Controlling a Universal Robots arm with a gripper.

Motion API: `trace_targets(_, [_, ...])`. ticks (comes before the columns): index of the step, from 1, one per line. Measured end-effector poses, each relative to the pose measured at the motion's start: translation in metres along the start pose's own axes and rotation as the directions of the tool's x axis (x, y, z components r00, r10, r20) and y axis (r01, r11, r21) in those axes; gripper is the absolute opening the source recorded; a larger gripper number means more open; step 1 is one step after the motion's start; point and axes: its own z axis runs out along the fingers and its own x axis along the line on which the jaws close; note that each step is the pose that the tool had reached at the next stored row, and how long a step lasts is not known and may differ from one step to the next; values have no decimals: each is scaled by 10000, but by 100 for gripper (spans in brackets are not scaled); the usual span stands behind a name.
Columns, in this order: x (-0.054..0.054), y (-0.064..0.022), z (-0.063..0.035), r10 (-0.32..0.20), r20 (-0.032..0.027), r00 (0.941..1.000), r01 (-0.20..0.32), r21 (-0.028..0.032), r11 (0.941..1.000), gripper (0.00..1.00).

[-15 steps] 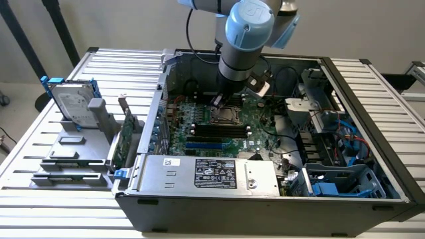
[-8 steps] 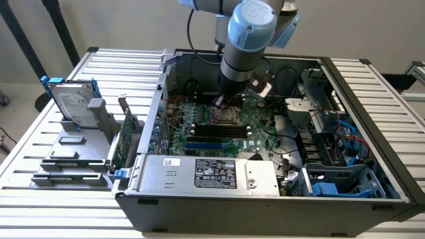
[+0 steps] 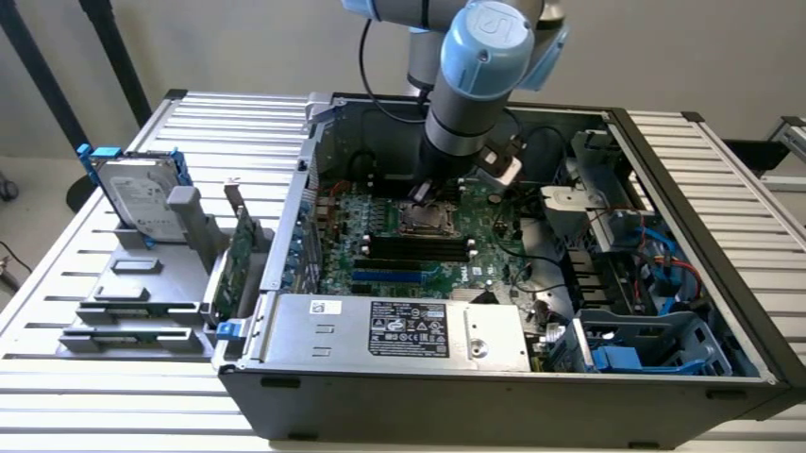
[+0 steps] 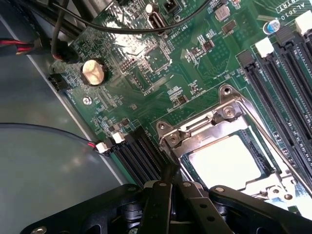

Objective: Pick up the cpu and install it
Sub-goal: 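Close the cpu cover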

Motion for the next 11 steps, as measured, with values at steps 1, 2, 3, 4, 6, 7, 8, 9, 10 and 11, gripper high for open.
trace_targets(1, [5, 7, 1, 0, -1, 10000, 0, 1, 10000, 11])
trace_targets(2, [10, 14, 1, 0, -2, 10000, 0, 1, 10000, 11])
trace_targets(3, [13, 19, 1, 0, -4, 10000, 0, 2, 10000, 11])
trace_targets(4, [17, 24, 2, 0, -7, 10000, 0, 4, 10000, 11])
trace_targets(6, [23, 33, 1, -1, -21, 10000, 1, 15, 10000, 11])
trace_targets(7, [26, 37, 1, -1, -32, 10000, 1, 23, 10000, 11])
trace_targets(8, [28, 42, 1, -1, -45, 10000, 1, 32, 10000, 11])
trace_targets(9, [31, 46, 2, -2, -61, 10000, 2, 44, 10000, 11])
trace_targets(10, [34, 50, 2, -3, -83, 10000, 4, 60, 10000, 11])
trace_targets(11, [36, 53, 3, -3, -101, 9999, 4, 74, 10000, 11])
